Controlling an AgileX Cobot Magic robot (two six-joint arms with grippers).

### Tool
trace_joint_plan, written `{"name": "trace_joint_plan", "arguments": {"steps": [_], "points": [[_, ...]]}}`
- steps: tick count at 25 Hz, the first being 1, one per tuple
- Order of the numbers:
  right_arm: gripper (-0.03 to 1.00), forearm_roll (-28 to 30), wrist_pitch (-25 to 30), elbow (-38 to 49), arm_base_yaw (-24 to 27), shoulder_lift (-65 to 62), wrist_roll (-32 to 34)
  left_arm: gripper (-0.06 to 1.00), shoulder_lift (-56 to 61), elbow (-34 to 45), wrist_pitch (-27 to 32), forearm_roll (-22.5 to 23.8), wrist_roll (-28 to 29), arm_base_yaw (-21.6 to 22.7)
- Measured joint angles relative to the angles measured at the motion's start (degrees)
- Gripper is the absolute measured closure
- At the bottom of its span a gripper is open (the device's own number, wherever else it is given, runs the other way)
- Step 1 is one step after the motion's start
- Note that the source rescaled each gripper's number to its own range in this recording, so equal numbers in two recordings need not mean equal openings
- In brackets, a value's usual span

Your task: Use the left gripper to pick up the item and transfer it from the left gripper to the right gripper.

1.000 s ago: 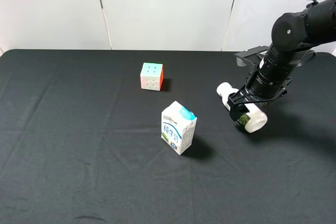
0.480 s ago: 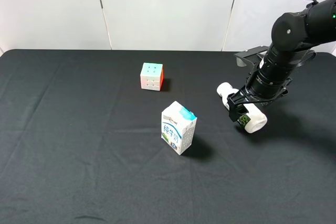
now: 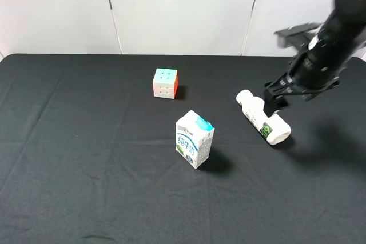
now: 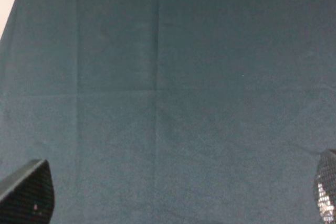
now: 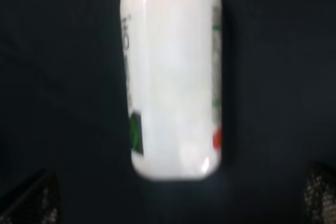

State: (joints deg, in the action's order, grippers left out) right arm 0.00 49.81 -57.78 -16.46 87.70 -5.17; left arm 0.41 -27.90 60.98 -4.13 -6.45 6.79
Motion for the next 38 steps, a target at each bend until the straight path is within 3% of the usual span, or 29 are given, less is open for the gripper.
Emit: {"name": "trace_joint_plan", "arguments": {"steps": [11,15,24,30,38], "points": [[-0.03,0.00,16.52,0.12,0.00,-23.41,5.17,-0.04,0.00,0.00,-0.02,0.00,0.00,0.00],[-0.03,0.00,18.80,3.99,0.00,-32.66,6.41,-0.04,0.00,0.00,-0.02,0.00,0.00,0.00],[-0.03,0.00,16.93,17.95,0.00,-56.01,7.41,-0.04,0.00,0.00,-0.02,0.00,0.00,0.00],[-0.03,0.00,12.49,26.40,0.00,-70.78,7.41,-0.04,0.00,0.00,-0.02,0.00,0.00,0.00],[-0.03,0.00,8.55,29.13,0.00,-81.36,7.41,-0.04,0.00,0.00,-0.02,0.00,0.00,0.00]]}}
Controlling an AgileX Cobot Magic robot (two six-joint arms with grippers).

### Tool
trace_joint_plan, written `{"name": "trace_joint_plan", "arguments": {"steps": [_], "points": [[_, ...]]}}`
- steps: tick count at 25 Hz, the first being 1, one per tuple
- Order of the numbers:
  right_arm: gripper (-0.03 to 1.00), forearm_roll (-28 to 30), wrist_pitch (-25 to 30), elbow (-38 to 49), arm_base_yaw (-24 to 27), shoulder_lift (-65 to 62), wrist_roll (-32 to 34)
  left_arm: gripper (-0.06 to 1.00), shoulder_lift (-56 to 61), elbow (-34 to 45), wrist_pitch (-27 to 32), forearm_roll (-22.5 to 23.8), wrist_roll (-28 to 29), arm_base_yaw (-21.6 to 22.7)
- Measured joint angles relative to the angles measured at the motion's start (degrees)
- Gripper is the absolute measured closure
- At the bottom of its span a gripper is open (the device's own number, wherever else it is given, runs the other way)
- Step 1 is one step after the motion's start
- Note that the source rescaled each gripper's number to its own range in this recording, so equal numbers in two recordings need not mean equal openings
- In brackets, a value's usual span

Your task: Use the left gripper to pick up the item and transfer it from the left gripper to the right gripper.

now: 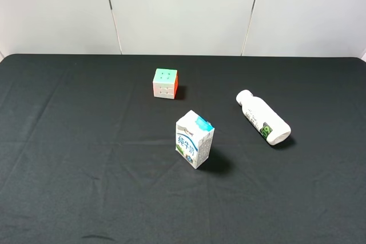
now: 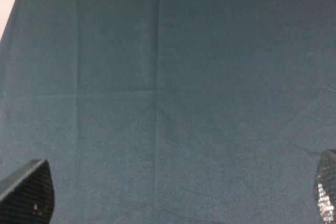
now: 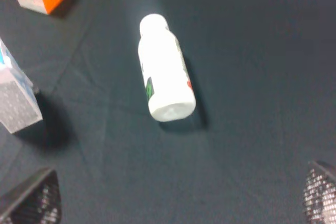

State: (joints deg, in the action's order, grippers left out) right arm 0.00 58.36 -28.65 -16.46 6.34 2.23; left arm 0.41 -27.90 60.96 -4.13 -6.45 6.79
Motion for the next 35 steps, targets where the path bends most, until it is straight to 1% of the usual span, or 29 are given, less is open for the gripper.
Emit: {"name": "trace_joint_plan", "arguments": {"steps": [9,11,14,21,23,35], "points": [[-0.03,0.00,0.00,0.06,0.00,-0.29,0.00,-0.04,0.00,0.00,0.00,0.00,0.00,0.00],[-0.03,0.00,0.00,0.06,1.00,-0.29,0.00,-0.04,0.00,0.00,0.00,0.00,0.00,0.00],[-0.03,0.00,0.00,0.06,4.78,-0.34,0.00,-0.04,0.00,0.00,0.00,0.00,0.00,0.00],[-0.03,0.00,0.00,0.06,16.70,-6.40,0.00,-0.04,0.00,0.00,0.00,0.00,0.00,0.00],[-0.03,0.00,0.00,0.06,18.68,-6.55,0.02,-0.04,0.00,0.00,0.00,-0.05,0.00,0.00],[-0.03,-0.79,0.05,0.06,19.12,-6.55,0.02,-0.04,0.00,0.00,0.00,-0.05,0.00,0.00]]}}
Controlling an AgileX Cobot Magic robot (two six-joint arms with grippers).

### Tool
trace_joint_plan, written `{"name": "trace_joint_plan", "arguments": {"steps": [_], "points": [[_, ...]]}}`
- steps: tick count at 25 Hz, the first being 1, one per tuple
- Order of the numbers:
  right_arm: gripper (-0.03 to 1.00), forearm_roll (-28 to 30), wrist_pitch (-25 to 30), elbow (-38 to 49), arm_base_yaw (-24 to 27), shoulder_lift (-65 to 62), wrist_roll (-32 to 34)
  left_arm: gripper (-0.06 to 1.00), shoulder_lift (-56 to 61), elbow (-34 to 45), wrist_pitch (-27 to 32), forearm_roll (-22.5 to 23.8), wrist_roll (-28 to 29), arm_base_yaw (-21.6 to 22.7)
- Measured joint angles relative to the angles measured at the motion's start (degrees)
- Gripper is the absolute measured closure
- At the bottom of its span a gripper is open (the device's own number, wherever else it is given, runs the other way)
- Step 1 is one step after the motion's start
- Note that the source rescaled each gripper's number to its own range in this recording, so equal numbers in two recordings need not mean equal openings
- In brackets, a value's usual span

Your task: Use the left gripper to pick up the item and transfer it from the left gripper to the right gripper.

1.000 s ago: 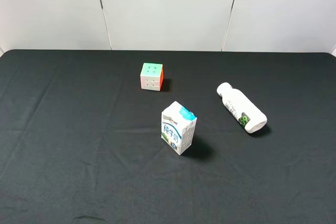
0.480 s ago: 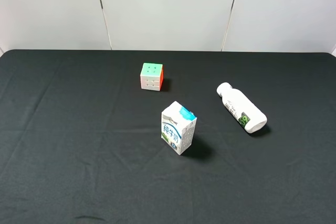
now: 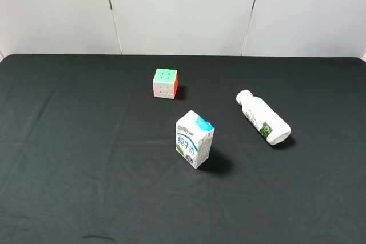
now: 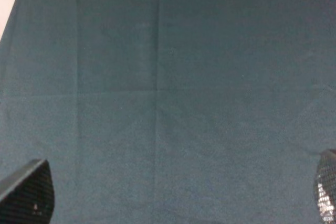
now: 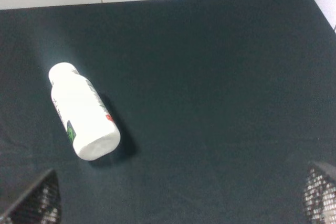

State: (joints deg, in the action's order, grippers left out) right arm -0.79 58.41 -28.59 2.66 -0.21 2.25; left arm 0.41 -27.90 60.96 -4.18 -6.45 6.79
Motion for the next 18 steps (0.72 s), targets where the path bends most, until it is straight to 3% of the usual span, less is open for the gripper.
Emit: {"name": "trace_joint_plan", "arguments": {"steps": [18], "points": [[-0.03,0.00,0.00,0.00,0.00,0.00,0.00,-0.04,0.00,0.00,0.00,0.00,0.00,0.00]]}}
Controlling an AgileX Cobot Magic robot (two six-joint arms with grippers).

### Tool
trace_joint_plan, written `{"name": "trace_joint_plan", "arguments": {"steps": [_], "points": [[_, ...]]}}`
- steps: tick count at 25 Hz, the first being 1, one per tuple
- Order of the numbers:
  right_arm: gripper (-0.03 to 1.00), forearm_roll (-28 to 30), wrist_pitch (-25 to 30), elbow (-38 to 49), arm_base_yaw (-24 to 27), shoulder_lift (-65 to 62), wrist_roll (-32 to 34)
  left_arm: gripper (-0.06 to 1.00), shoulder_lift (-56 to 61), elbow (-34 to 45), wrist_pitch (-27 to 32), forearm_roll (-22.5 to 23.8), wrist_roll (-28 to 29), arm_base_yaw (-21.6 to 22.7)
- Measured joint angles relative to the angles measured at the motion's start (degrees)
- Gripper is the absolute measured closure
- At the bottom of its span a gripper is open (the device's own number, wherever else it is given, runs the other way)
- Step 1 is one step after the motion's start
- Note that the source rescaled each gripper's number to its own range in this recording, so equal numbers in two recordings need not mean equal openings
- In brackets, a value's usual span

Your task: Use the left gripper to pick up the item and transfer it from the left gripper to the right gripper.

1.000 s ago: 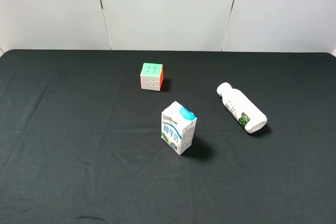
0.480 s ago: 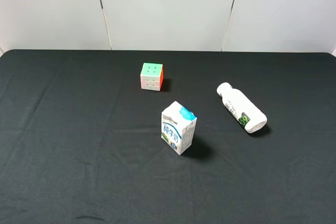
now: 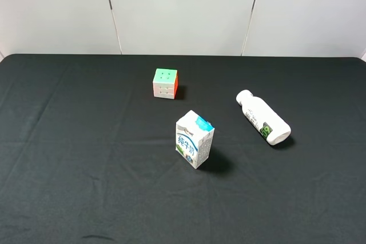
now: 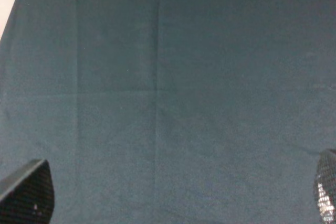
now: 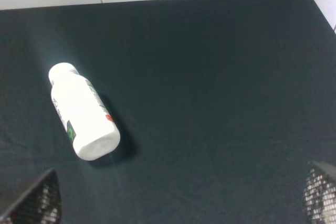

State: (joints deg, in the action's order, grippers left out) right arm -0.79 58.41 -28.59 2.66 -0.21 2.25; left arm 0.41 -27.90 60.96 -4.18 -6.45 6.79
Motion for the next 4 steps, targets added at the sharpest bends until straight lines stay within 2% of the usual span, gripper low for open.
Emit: {"name": "trace_joint_plan", "arguments": {"steps": [4], "points": [[-0.03,0.00,0.00,0.00,0.00,0.00,0.00,-0.04,0.00,0.00,-0.05,0.00,0.00,0.00]]}}
